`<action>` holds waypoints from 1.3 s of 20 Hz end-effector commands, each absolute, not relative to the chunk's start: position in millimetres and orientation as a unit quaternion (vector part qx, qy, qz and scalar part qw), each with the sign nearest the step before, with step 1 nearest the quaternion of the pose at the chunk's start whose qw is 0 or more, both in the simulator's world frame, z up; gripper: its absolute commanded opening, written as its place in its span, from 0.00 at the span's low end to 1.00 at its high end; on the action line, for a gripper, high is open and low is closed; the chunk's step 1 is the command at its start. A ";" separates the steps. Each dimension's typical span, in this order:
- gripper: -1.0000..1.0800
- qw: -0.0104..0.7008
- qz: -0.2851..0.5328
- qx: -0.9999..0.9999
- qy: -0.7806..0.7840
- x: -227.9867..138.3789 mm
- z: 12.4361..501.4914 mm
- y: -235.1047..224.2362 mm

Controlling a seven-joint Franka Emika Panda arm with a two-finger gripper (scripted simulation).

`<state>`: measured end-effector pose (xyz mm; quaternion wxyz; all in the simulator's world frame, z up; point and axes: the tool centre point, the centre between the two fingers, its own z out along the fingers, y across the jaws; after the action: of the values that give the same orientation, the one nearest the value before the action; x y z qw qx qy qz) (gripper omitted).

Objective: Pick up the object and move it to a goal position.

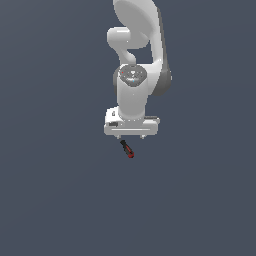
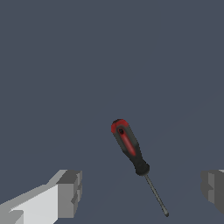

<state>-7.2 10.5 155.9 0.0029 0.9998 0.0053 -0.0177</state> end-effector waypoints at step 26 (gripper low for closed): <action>0.96 0.003 -0.016 0.998 0.053 -19.2 138.7 -21.8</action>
<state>-16.6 -20.8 143.5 0.0032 0.9990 0.0416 -0.0168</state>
